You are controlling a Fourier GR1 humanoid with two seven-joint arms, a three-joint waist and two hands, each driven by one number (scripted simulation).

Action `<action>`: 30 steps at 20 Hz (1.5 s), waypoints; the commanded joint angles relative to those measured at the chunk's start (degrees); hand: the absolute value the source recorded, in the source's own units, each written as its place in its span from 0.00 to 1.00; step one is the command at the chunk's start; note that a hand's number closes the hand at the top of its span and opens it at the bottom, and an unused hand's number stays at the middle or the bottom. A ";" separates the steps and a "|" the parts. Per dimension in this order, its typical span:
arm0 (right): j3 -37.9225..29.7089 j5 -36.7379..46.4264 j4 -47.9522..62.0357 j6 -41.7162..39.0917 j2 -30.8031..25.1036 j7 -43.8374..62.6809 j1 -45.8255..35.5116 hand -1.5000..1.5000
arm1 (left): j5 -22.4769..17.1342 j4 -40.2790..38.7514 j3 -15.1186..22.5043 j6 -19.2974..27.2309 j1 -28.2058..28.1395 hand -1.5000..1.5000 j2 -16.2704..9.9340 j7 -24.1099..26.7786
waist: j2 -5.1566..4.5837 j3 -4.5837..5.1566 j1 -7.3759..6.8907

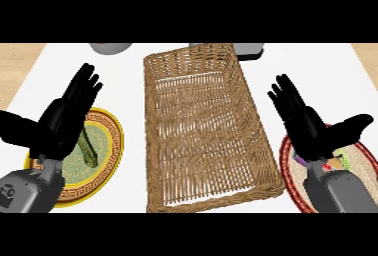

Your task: Pick the can from the placemat and place it in the basket

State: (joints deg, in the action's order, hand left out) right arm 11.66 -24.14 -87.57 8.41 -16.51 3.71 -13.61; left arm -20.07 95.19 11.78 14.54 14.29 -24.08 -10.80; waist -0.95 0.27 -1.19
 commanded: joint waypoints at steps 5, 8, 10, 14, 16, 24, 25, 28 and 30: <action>9.18 0.51 18.23 -16.79 -8.60 14.86 -3.26 1.00 | 2.44 -4.19 -0.07 -1.54 0.23 0.50 -2.75 0.06 | -4.02 -0.18 -7.98; 16.56 1.42 12.30 -28.39 -11.38 13.20 -2.45 1.00 | 1.98 -4.05 1.61 -2.55 0.86 0.50 -2.02 -1.13 | -4.94 -0.04 -11.70; 19.58 2.66 8.55 -34.92 -15.27 11.77 -1.58 0.00 | 2.31 -4.78 2.71 -3.24 0.22 0.50 -1.94 -1.27 | -4.15 0.08 -12.49; 24.78 4.27 5.00 -43.19 -19.98 12.46 0.12 0.00 | 2.48 -6.79 3.20 -3.42 0.94 0.50 -1.68 -2.44 | -2.69 0.01 -10.39; 26.75 6.37 4.82 -45.89 -21.51 13.27 -1.34 0.00 | 2.56 -7.77 2.95 -3.33 1.42 0.50 -1.68 -2.69 | -2.39 0.01 -9.98; 31.96 11.36 1.77 -54.99 -27.32 23.59 -8.46 0.00 | 3.40 -9.23 4.50 -4.77 4.48 0.50 -1.05 -2.76 | -3.63 0.54 -13.73; 31.70 12.46 1.64 -56.40 -28.76 24.73 -10.60 0.00 | 3.40 -9.36 4.63 -5.33 4.68 0.50 -1.13 -2.35 | -3.86 0.63 -14.88; 33.75 17.74 -1.21 -61.87 -32.37 27.99 -15.76 0.00 | 3.00 -9.75 5.02 -6.18 6.25 0.50 -0.71 -3.02 | -3.73 0.53 -16.40; 35.18 19.19 -1.11 -64.32 -32.91 30.47 -17.29 0.00 | 3.63 -9.96 5.94 -5.83 6.35 0.50 0.37 -2.37 | -3.93 0.46 -16.74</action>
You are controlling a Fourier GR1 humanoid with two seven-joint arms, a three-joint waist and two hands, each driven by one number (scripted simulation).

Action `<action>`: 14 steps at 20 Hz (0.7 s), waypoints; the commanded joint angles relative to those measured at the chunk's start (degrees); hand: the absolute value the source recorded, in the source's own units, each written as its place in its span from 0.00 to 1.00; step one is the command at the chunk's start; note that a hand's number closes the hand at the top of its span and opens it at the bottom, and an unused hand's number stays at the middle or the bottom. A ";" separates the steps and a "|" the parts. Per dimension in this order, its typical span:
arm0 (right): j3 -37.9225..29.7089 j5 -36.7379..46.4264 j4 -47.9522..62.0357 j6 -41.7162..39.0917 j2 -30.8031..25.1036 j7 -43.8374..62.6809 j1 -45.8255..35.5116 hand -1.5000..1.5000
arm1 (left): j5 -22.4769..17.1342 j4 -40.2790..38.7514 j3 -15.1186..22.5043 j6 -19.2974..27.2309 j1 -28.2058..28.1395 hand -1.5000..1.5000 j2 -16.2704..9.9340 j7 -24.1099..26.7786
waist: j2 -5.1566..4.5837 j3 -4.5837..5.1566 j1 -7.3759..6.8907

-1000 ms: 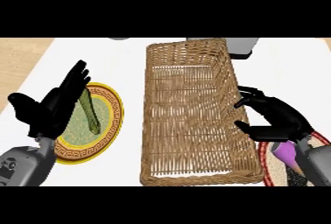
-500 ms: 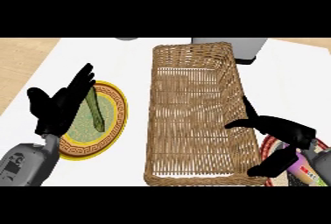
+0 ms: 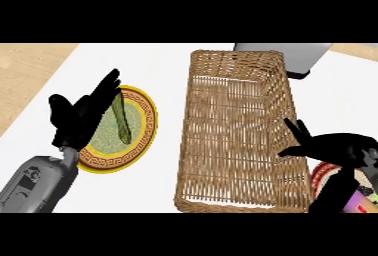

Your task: Pick the can from the placemat and place it in the basket

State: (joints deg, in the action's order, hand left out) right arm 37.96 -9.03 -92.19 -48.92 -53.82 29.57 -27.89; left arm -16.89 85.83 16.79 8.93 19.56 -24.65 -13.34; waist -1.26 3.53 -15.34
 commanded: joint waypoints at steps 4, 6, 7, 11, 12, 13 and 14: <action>10.80 3.47 5.33 -10.52 4.07 6.27 -4.08 0.00 | 0.50 -1.32 0.92 -0.65 2.63 0.50 0.89 -0.48 | -4.44 -2.93 -2.92; 12.21 2.71 5.96 -13.27 2.36 6.54 -3.67 0.00 | 0.50 -1.48 0.77 -1.08 3.01 0.50 0.73 0.02 | -5.08 -2.80 -3.45; 12.53 2.07 6.52 -14.60 1.17 6.73 -3.63 0.00 | 0.65 -1.32 1.12 -0.88 3.09 0.50 1.26 0.21 | -5.17 -2.73 -3.39; 12.98 -0.78 7.73 -17.86 -0.69 5.73 -4.87 0.00 | 0.94 -2.32 0.75 -0.69 4.30 0.50 1.22 -0.07 | -5.50 -2.78 -3.20; 13.16 -1.15 8.37 -18.61 -1.29 5.45 -5.07 0.00 | 0.87 -2.13 1.19 -0.81 4.25 0.50 1.68 -0.01 | -5.41 -2.86 -3.07; 13.04 -2.29 8.94 -19.65 -2.17 5.18 -5.49 0.00 | 0.74 -2.90 0.51 -0.16 4.35 0.50 1.96 0.14 | -5.36 -2.75 -2.52; 12.65 -3.37 9.45 -19.83 -1.91 4.65 -6.26 0.00 | 0.98 -2.74 0.82 -0.21 5.26 0.50 2.15 -0.17 | -5.29 -2.86 -2.37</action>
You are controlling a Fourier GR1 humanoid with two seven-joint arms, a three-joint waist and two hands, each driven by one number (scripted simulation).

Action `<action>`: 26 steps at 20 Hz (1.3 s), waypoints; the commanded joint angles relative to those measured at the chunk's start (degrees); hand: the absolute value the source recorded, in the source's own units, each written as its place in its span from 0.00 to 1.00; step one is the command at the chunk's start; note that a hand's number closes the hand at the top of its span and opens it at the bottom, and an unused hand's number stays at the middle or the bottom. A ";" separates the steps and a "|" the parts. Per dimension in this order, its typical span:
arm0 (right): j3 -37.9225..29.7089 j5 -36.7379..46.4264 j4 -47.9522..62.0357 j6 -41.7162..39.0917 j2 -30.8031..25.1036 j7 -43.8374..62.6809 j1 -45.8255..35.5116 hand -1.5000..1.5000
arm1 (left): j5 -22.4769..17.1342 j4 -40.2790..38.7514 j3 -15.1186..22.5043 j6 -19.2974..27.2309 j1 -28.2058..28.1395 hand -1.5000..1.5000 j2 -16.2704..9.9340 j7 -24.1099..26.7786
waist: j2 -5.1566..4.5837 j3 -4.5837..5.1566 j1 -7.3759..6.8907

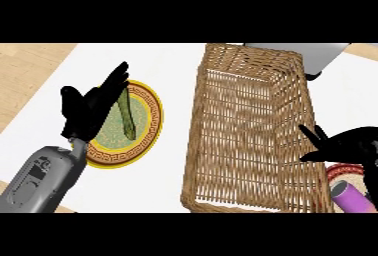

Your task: Pick the can from the placemat and place it in the basket

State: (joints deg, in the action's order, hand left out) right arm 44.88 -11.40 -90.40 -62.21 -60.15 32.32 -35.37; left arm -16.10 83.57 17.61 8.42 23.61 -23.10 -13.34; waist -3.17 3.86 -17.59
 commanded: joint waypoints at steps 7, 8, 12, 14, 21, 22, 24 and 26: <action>5.04 -6.03 15.87 -8.53 4.23 1.78 -2.72 0.00 | -0.28 -2.29 -1.12 -0.28 1.07 0.50 -0.40 -0.72 | -2.19 -3.43 0.80; 4.55 -7.20 17.67 -8.79 4.53 1.49 -3.57 0.00 | -0.26 -2.34 -1.37 -0.66 0.71 0.50 -0.99 -0.34 | -1.85 -3.46 0.98; 6.50 -8.83 23.24 -10.30 8.37 2.62 -5.72 0.00 | -0.71 -4.35 -2.48 -0.67 0.64 0.50 -0.91 0.15 | -1.40 -3.59 2.53; 7.57 -8.02 25.72 -10.38 11.39 4.06 -7.70 0.00 | -0.27 -5.70 -1.86 0.36 1.38 0.50 0.88 0.00 | -1.09 -3.71 4.59; 9.00 -7.43 37.21 -9.95 23.79 5.25 -11.60 0.00 | -0.52 -8.37 -5.59 1.56 -2.39 0.50 -0.97 2.13 | 1.07 -3.91 9.99; 8.70 -7.14 39.69 -11.00 24.41 4.31 -12.27 0.00 | -0.91 -7.10 -5.93 1.12 -2.94 0.50 -1.62 1.94 | 1.21 -3.99 9.97; 8.35 -6.25 42.94 -9.07 28.13 3.61 -12.78 0.00 | -1.39 -9.46 -7.56 -0.05 -3.04 0.50 -2.52 3.61 | 1.20 -3.97 11.42; 8.23 -4.71 46.05 -7.12 31.42 3.29 -12.59 0.00 | -0.79 -8.98 -7.47 0.66 -5.18 0.50 -2.34 4.06 | 1.82 -3.97 12.78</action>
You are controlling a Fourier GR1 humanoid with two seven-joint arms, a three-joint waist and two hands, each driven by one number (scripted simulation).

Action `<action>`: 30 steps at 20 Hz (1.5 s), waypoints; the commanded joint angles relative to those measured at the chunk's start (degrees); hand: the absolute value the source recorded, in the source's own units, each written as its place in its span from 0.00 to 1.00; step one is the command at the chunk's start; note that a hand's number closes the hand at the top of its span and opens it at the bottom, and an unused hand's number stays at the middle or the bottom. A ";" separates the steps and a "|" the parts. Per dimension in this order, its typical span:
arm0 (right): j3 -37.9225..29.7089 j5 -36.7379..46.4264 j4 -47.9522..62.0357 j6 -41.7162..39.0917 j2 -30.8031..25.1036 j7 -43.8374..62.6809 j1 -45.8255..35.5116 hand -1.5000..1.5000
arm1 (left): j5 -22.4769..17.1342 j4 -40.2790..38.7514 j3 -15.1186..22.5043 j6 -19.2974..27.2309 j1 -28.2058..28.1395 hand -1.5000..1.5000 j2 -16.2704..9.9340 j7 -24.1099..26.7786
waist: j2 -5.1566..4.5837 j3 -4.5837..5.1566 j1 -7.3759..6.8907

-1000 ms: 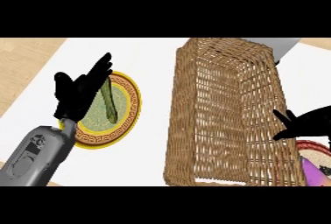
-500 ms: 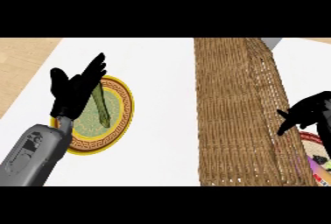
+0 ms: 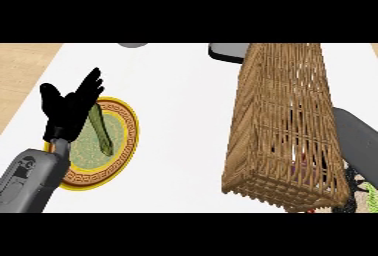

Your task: Pick the can from the placemat and place it in the basket

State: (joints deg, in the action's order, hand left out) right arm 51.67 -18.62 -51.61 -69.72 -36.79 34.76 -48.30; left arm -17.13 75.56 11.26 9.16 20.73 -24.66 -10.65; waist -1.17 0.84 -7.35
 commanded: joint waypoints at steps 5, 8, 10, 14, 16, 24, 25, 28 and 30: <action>3.57 9.79 11.83 -2.26 10.62 -2.93 0.44 0.00 | -2.14 0.70 -4.08 -2.36 -2.97 0.50 -3.18 0.03 | -0.08 -1.04 3.10; 5.51 12.21 11.23 -4.21 10.67 -4.81 0.98 0.00 | -0.84 0.73 -3.12 -0.89 -3.01 0.50 -1.94 -0.28 | -0.16 -1.07 3.70; 6.28 12.99 12.09 -6.03 9.47 -5.30 0.85 0.00 | -0.21 2.02 -1.95 -0.29 -5.41 0.50 -0.40 1.09 | 0.02 -1.02 3.81; 8.27 15.17 11.39 -6.54 9.36 -7.44 1.14 0.00 | -1.61 0.39 -4.57 -2.43 -5.25 0.50 -2.34 1.97 | -0.17 -1.01 3.99; 7.51 15.15 12.81 -8.89 9.09 -8.95 -2.08 0.00 | -0.14 0.52 -3.17 -1.06 -4.11 0.50 -0.83 1.43 | -0.22 -1.01 3.98; 7.60 15.76 15.62 -8.76 9.13 -13.28 -1.26 0.00 | 0.33 1.29 -3.31 -0.76 -5.11 0.50 0.06 1.70 | -0.12 -1.01 3.66; 7.42 15.59 15.63 -9.25 7.25 -14.23 -1.12 0.00 | -0.64 0.55 -4.40 -2.55 -4.21 0.50 -1.61 0.92 | -0.21 -1.02 3.88; 7.56 15.06 16.34 -9.60 9.64 -15.11 -1.17 0.00 | -0.67 0.96 -4.82 -2.46 -4.98 0.50 -1.41 1.06 | 0.00 -0.97 4.07; 7.04 14.98 16.46 -10.15 9.00 -16.49 -1.82 0.00 | 0.16 0.81 -4.82 -2.18 -5.39 0.50 -1.23 2.29 | 0.11 -0.98 4.23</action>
State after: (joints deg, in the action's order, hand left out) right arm 57.40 -5.30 -40.21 -73.05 -29.11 20.82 -51.35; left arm -17.34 75.83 6.72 7.27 16.01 -25.61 -8.80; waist 0.35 0.86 -3.55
